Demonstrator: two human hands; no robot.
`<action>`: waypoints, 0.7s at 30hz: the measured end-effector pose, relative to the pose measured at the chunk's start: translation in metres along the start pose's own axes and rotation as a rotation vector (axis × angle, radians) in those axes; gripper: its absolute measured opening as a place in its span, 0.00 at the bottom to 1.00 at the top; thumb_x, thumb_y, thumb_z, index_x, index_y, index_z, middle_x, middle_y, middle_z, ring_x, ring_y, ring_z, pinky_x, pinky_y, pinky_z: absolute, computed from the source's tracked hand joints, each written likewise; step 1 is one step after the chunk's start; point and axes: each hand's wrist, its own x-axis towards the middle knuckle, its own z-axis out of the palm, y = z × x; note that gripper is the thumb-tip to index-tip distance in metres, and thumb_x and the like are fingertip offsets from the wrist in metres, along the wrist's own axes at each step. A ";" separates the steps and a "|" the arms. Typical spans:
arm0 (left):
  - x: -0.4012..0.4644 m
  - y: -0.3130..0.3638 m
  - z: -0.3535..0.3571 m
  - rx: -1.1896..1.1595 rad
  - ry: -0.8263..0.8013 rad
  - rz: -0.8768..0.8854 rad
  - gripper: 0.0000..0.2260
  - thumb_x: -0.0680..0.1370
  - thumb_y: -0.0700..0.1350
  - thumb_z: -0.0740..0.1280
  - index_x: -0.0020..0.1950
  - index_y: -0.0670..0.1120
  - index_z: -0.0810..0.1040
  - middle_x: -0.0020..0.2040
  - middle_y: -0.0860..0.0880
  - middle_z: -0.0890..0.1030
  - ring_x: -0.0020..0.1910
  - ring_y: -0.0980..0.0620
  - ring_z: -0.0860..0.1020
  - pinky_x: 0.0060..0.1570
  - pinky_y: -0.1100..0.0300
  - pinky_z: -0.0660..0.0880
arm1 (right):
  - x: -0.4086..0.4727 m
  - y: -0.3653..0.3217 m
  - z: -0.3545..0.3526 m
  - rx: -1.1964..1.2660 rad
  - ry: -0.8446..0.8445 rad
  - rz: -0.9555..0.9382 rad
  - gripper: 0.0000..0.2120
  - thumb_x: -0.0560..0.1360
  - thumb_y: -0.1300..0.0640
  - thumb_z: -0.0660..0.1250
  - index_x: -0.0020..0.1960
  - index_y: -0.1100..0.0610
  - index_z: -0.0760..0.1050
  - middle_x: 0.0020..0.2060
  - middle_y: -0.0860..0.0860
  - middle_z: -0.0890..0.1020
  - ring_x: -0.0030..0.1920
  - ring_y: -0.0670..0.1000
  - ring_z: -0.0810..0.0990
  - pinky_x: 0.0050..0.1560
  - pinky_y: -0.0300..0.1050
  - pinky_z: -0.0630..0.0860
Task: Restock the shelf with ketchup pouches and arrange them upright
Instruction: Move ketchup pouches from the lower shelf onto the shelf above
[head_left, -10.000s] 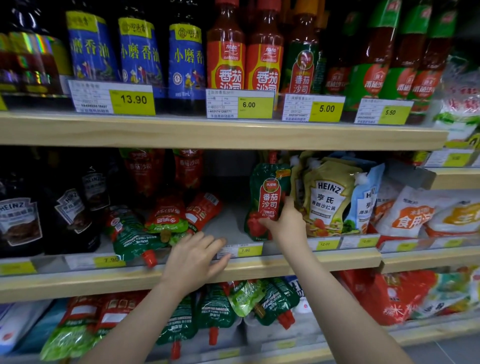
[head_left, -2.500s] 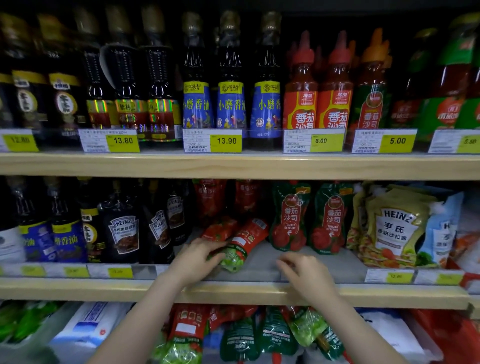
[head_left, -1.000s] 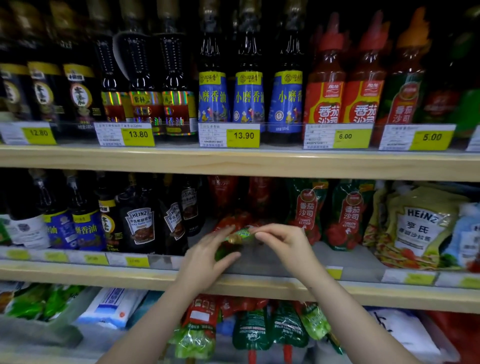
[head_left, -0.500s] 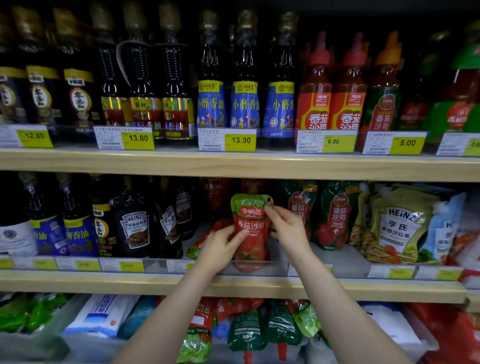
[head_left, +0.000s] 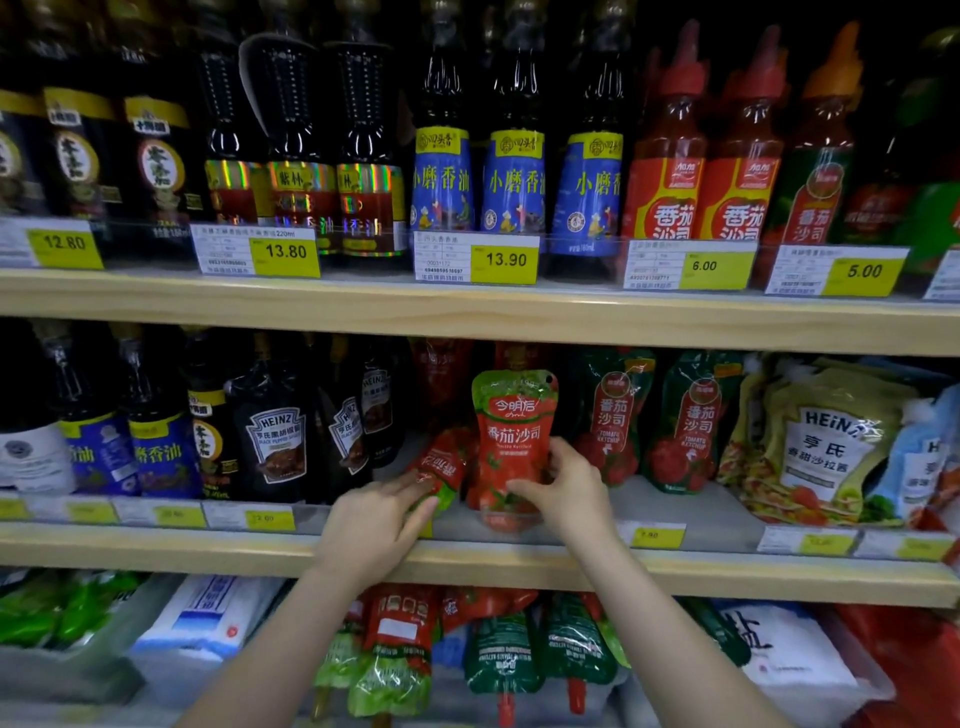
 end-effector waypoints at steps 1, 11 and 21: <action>0.000 0.002 0.000 0.008 0.031 0.011 0.24 0.77 0.59 0.51 0.53 0.50 0.83 0.54 0.49 0.83 0.48 0.49 0.83 0.40 0.59 0.77 | 0.004 0.000 0.000 0.013 0.001 0.004 0.22 0.67 0.50 0.74 0.57 0.50 0.72 0.51 0.49 0.82 0.50 0.52 0.81 0.51 0.54 0.79; 0.002 0.004 0.006 -0.003 0.112 0.011 0.18 0.76 0.54 0.56 0.46 0.48 0.84 0.46 0.49 0.85 0.36 0.49 0.82 0.32 0.61 0.76 | 0.052 0.005 0.004 0.021 0.058 0.115 0.24 0.68 0.55 0.74 0.62 0.53 0.72 0.56 0.53 0.81 0.55 0.57 0.79 0.55 0.56 0.76; -0.001 0.002 0.005 -0.025 0.087 -0.002 0.17 0.76 0.53 0.57 0.44 0.48 0.84 0.46 0.49 0.85 0.36 0.50 0.82 0.33 0.60 0.74 | 0.058 0.003 0.006 0.055 0.078 0.094 0.27 0.69 0.56 0.72 0.65 0.56 0.68 0.59 0.56 0.79 0.58 0.58 0.77 0.56 0.55 0.75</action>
